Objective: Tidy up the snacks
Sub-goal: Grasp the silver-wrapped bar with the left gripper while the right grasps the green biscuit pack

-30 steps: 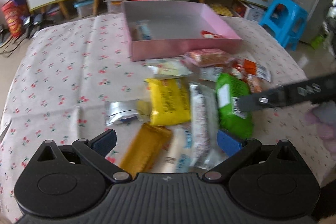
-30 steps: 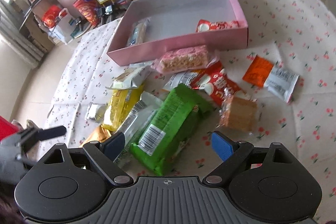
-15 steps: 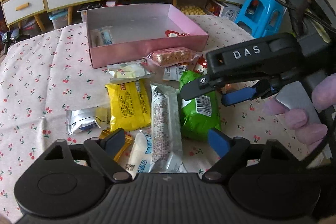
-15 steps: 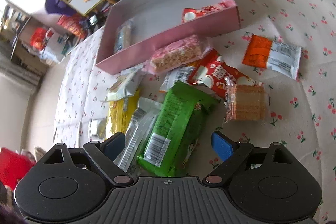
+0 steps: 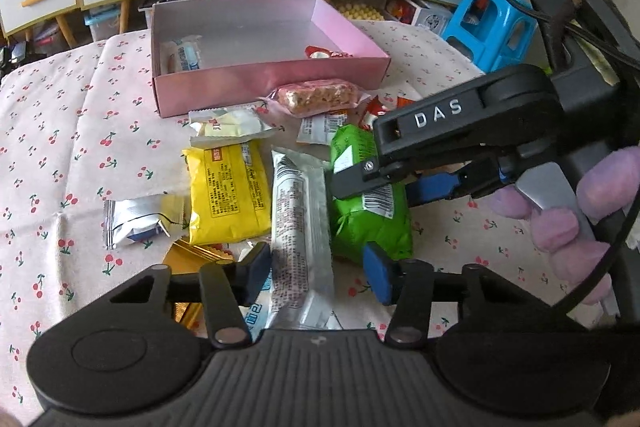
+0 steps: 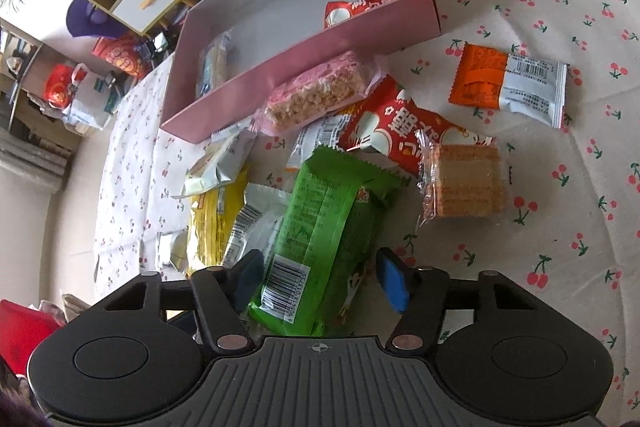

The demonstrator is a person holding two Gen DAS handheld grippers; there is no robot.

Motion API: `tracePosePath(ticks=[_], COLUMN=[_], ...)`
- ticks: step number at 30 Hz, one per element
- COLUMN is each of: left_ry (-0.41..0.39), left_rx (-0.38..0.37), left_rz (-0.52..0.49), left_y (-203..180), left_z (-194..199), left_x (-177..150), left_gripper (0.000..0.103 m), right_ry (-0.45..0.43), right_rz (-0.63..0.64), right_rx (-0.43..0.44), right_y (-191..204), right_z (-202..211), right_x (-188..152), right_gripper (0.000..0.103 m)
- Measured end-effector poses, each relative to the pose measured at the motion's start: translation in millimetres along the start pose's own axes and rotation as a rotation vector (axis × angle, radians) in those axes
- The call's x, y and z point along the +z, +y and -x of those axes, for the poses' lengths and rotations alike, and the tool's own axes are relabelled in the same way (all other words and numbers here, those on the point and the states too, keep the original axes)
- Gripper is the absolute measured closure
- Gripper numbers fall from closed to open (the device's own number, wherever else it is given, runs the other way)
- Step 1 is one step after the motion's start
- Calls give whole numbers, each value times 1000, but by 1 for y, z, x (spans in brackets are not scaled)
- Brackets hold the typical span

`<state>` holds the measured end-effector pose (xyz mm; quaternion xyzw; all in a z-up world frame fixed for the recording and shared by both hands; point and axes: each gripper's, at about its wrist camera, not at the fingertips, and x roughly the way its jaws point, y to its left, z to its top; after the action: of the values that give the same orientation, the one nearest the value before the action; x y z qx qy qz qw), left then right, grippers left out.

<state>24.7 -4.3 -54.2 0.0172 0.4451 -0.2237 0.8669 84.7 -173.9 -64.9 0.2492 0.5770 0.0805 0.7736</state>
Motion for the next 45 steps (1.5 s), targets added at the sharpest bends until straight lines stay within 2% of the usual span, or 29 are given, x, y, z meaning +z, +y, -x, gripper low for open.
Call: tracePosePath(ticks=[8, 18, 26, 29, 39, 45], left_ry=[30, 37, 49, 56, 42, 27], left_rx=[23, 29, 65, 78, 27, 17], left_rz=[5, 11, 27, 40, 78, 111], left_y=[4, 2, -4, -6, -8, -4], left_z=[-5, -7, -16, -17, -8, -3], left_x=[-2, 2, 8, 11, 23, 30], left_gripper=[72, 72, 72, 76, 77, 77], right_ry=[-10, -22, -24, -22, -15, -41], right_rz=[17, 41, 30, 26, 7, 0], right_rx=[3, -5, 1, 8, 67, 98], right_y=[1, -3, -15, -19, -23, -20], right_z=[1, 18, 30, 34, 48, 58], right_x=[-2, -4, -4, -4, -2, 3], right_gripper=[51, 59, 60, 60, 60, 60])
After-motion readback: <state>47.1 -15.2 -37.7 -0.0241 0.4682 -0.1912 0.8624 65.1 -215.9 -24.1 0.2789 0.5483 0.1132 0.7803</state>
